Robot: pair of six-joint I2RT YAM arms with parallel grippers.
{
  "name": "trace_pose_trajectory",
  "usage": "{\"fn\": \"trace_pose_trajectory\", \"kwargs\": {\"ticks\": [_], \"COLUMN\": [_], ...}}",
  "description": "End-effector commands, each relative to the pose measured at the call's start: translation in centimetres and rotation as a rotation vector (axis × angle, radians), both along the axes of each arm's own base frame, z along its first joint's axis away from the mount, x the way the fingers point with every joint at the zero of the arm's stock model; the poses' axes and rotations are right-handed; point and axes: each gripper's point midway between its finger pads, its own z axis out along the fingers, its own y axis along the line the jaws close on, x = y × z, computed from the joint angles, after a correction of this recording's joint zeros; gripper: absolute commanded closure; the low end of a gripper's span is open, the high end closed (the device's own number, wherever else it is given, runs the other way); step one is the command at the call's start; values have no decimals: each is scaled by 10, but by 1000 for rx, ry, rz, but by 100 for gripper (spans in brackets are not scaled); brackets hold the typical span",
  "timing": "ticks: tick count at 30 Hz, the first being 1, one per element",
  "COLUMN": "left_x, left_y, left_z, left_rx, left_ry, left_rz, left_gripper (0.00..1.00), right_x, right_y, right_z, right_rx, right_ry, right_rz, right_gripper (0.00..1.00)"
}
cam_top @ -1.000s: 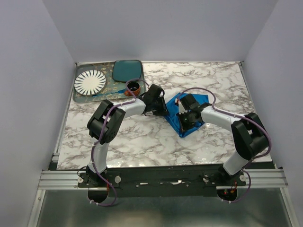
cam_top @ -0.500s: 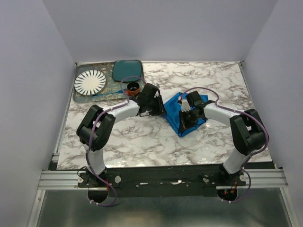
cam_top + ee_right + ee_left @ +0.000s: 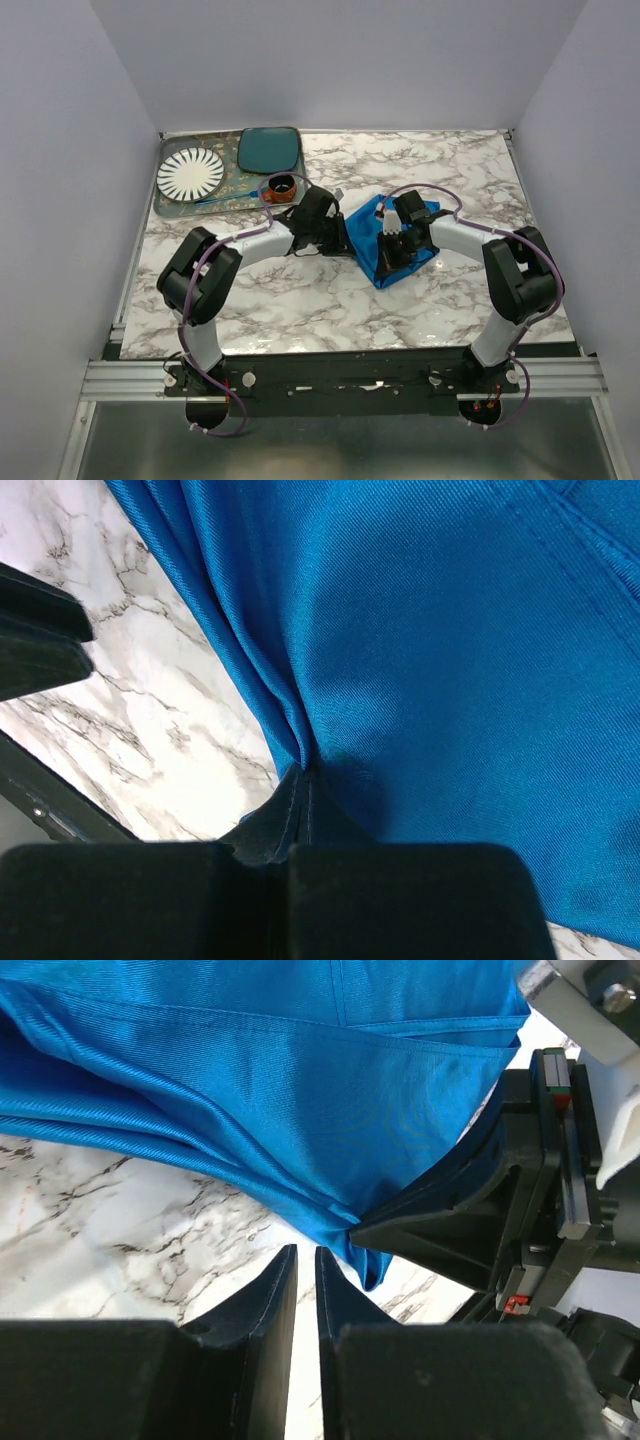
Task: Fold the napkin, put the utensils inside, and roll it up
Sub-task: Roll the napkin with the utensil
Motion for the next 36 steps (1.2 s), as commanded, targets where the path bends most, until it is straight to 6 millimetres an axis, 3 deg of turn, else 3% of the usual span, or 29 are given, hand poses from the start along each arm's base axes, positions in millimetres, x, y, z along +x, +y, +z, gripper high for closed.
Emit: {"fn": "trace_pose_trajectory", "kwargs": {"ticks": [1,12,22,25,32,33,35,36], "left_x": [4,26,32,34,38,38,35,34], "left_y": [-13,-27,-29,-29,-11,-6,6,10], "left_z": [-5,-14,-39,-34,21,22,20,18], "left_rx": [-26,-11,32,23,94,104,131,141], "left_ry": [17,13,35,13,-126,-128,-112,-105], "left_rz": [-17,-5,6,3,17,27,47,56], "left_gripper": [80,82,86,86,65,55,46,37], "right_x": [-2,-2,2,2,0,0,1,1], "right_y": [-10,-12,-10,-12,-15,-14,-14,-14], "right_z": [-15,-16,-9,-11,-15,-14,-13,-12], "right_rx": [-52,-55,-51,-55,-66,-64,-62,-61], "right_ry": [17,23,8,14,20,19,18,15], "right_rz": [11,18,27,31,27,28,25,27], "right_gripper": [99,99,99,99,100,99,99,99]}}
